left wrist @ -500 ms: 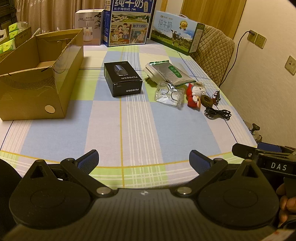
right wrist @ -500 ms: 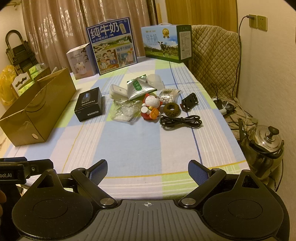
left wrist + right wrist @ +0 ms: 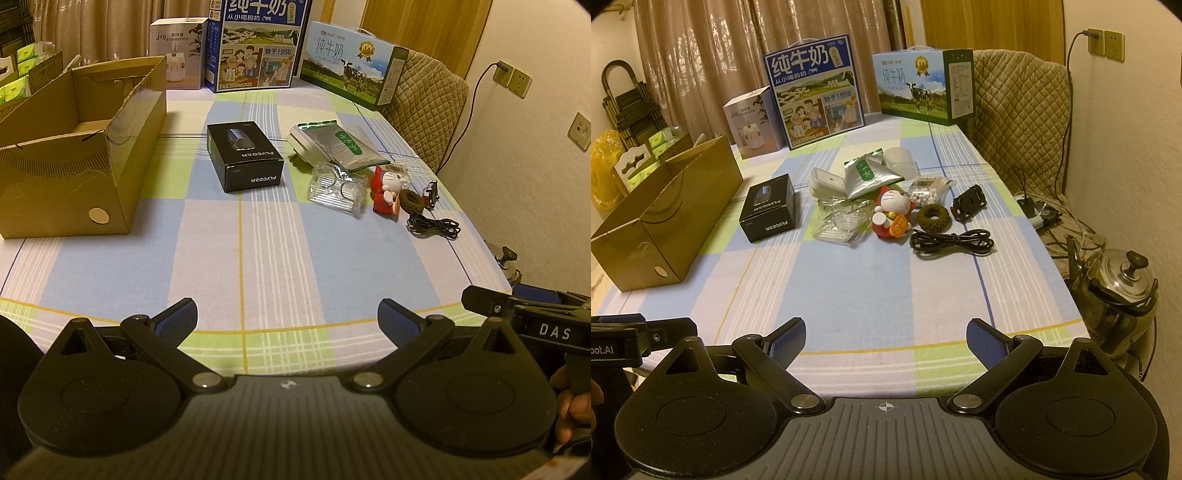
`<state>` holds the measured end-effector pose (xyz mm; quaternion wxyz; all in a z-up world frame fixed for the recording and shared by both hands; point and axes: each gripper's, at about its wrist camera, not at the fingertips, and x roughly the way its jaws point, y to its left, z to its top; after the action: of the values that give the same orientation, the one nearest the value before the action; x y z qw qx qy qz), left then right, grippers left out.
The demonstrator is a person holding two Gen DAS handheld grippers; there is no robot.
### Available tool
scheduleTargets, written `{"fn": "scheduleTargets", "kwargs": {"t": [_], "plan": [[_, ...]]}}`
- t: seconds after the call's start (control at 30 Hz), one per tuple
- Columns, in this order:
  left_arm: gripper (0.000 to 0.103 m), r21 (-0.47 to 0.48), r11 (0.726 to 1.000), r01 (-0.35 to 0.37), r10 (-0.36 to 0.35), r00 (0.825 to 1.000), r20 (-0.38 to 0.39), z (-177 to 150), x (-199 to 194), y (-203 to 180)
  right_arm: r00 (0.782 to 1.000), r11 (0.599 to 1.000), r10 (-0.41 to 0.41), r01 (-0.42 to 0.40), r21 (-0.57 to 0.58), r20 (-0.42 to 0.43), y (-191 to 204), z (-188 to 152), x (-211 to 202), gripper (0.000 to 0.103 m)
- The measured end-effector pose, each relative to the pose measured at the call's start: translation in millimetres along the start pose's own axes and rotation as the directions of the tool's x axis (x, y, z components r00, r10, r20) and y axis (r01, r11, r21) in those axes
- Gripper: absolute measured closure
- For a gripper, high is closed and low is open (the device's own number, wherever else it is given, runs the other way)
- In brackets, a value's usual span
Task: Organize objects
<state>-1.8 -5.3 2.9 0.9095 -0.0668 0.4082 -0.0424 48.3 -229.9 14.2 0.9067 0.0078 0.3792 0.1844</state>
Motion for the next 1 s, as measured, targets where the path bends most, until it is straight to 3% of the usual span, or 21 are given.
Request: {"fn": "scheduleTargets", "kwargs": {"t": [0.83,1.0], "plan": [[0.001,0.015,1.0,0.014,-0.014,1.0,0.009,2.2,-3.9,-5.4,1.0,1.0,0.001,-0.001,0.006,-0.004,-1.9,-1.2,0.6,0.011],[0.001,0.014,0.999,0.034,-0.034,0.999,-0.004,4.9,0.3,-5.4,0.998,0.997,0.057,-0.056,0.061,-0.009,-12.6,5.6,-6.2,0.011]]}}
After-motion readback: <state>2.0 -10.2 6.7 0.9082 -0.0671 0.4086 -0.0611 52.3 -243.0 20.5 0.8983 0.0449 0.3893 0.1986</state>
